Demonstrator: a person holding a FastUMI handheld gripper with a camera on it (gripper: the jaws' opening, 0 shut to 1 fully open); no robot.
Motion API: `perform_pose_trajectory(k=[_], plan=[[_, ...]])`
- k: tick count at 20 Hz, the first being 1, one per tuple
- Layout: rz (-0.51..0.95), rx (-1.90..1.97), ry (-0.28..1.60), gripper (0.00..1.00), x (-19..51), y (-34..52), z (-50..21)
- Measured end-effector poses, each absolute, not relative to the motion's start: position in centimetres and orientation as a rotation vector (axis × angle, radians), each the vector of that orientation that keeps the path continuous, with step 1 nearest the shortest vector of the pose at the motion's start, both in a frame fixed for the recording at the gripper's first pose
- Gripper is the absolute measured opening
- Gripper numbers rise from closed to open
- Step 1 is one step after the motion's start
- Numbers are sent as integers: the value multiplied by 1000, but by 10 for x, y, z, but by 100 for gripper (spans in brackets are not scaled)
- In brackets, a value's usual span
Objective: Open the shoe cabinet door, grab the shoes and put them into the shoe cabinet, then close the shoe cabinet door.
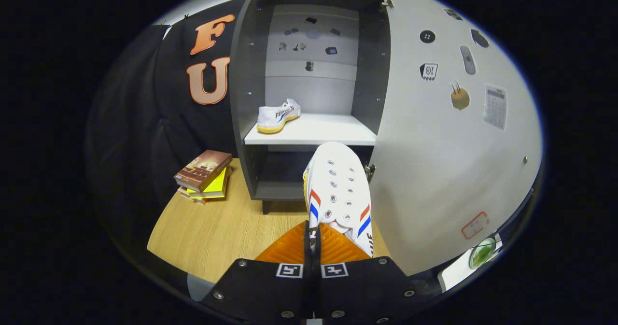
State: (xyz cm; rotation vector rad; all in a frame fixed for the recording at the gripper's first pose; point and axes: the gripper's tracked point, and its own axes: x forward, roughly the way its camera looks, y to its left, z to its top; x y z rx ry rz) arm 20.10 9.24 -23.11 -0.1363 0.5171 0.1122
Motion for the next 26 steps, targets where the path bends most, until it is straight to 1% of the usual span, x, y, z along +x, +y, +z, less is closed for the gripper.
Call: perform_pose_trajectory(k=[5, 11, 17, 22, 24, 26], plan=[[121, -196, 445, 0, 257, 103, -180], [146, -216, 398, 0, 360, 128, -149], [175, -212, 427, 0, 478, 149, -173], [134, -292, 476, 0, 550, 148, -220], [107, -316, 488, 3, 559, 142, -234], [114, -311, 455, 20, 561, 144, -231]])
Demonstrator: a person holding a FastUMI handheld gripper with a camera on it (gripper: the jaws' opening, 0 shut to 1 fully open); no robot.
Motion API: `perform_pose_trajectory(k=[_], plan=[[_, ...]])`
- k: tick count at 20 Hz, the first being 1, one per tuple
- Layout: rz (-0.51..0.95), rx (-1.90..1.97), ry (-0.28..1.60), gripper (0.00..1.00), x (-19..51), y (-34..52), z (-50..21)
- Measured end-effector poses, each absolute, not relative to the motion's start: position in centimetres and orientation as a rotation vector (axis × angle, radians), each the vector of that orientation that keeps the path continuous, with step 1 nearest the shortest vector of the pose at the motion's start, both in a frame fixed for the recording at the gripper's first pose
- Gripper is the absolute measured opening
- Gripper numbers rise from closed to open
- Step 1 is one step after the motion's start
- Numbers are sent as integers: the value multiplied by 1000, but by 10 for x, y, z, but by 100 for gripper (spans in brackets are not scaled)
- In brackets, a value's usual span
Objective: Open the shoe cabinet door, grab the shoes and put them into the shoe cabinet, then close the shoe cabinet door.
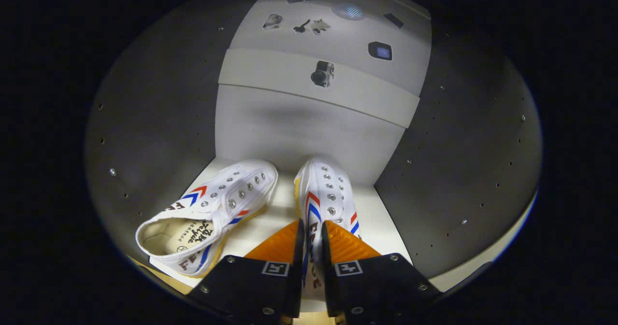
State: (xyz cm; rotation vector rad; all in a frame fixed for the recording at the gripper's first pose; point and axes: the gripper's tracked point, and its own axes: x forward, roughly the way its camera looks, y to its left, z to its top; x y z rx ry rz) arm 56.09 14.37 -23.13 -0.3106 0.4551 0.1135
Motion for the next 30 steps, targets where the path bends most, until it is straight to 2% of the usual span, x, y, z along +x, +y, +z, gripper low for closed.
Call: perform_pose_trajectory(k=[1, 4, 5, 6, 7, 9, 14, 21, 30], plan=[[112, -314, 430, 31, 559, 145, -225], [108, -341, 361, 43, 539, 143, -199], [118, -340, 338, 56, 527, 144, -188], [130, -333, 315, 62, 514, 147, -178], [138, -324, 291, 77, 500, 148, -167], [155, -296, 237, 88, 471, 151, -145], [199, -266, 157, 95, 386, 151, -104], [206, -241, 114, 95, 272, 133, -72], [108, -201, 71, 95, 156, 47, -28]])
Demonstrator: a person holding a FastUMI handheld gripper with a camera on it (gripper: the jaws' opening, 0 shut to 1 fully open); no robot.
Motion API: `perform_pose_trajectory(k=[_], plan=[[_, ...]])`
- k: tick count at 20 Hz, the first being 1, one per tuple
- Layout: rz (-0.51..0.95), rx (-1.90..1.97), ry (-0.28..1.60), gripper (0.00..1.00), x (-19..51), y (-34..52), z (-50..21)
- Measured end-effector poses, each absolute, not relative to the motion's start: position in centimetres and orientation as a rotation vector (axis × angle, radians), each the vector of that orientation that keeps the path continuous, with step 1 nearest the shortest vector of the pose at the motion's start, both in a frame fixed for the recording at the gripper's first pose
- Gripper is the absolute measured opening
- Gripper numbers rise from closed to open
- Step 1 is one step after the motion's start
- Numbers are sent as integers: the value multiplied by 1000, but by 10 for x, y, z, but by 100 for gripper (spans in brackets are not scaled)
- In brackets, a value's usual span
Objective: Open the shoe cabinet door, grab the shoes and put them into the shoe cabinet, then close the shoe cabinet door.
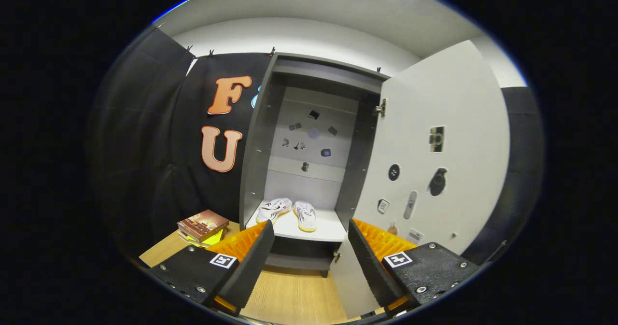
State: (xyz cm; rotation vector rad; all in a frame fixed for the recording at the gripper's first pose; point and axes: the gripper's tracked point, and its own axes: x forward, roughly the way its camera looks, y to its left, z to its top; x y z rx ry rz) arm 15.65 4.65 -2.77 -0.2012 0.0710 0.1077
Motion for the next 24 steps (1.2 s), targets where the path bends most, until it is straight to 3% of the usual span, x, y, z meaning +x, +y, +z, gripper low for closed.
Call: perform_pose_trajectory(k=[8, 15, 24], plan=[[-16, -164, 82, 95, 118, -80, -5], [-73, -116, 86, 95, 132, -178, -9], [31, -68, 165, 96, 169, -185, -57]])
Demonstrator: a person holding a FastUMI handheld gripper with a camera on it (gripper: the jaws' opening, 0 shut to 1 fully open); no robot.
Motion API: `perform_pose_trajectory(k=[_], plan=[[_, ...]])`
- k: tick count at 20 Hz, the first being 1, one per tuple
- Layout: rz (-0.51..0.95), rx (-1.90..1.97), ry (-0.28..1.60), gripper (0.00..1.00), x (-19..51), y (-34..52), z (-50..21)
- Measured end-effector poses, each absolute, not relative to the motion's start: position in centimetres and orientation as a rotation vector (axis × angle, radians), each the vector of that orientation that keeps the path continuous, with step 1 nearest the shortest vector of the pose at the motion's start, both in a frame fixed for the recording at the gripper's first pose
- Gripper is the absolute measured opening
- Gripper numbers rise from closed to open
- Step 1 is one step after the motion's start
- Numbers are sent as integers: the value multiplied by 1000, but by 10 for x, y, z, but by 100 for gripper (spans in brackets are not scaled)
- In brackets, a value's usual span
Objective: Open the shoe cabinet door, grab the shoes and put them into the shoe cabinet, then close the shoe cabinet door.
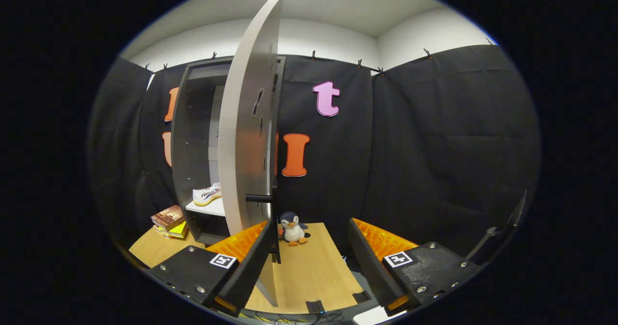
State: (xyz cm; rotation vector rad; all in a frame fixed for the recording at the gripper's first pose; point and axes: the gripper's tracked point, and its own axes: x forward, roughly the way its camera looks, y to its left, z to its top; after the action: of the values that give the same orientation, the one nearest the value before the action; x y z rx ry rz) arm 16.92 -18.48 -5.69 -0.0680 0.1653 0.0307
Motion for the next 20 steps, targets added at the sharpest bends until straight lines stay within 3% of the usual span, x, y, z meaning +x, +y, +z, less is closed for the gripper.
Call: perform_pose_trajectory(k=[8, 20], plan=[[109, -9, 180, 89, 169, -158, -62], [220, 38, 185, 88, 162, -64, -64]])
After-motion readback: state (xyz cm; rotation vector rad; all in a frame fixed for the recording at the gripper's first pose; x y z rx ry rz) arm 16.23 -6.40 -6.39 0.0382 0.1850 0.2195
